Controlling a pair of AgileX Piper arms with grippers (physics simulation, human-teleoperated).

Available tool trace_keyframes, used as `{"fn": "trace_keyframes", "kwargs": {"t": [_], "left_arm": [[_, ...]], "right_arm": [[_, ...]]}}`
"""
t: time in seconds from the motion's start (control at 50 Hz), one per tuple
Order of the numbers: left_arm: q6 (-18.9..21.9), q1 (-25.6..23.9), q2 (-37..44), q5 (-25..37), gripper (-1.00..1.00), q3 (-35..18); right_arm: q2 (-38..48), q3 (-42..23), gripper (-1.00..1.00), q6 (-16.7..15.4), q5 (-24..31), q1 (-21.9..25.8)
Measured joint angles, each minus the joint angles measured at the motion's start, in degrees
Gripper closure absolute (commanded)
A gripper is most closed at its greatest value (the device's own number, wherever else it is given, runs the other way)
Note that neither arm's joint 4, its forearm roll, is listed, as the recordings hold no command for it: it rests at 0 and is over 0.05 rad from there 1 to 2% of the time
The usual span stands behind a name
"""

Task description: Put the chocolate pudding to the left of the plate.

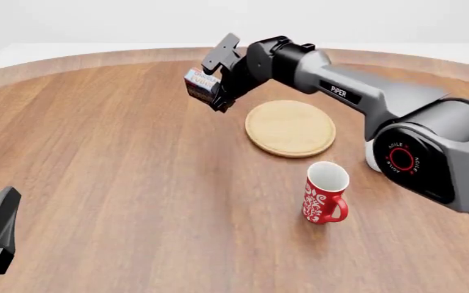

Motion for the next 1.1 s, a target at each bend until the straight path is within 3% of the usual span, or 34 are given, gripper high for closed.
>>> {"fn": "trace_keyframes", "kwargs": {"t": [0.48, 1.1], "left_arm": [[0.0, 0.0, 0.0, 0.0, -1.00, 0.0], [0.0, 0.0, 0.0, 0.0, -1.00, 0.0]], "right_arm": [[9.1, -12.3, 1.00, -1.2, 8.4, -1.5], [11.1, -13.3, 1.00, -2.8, 12.1, -1.3]]}}
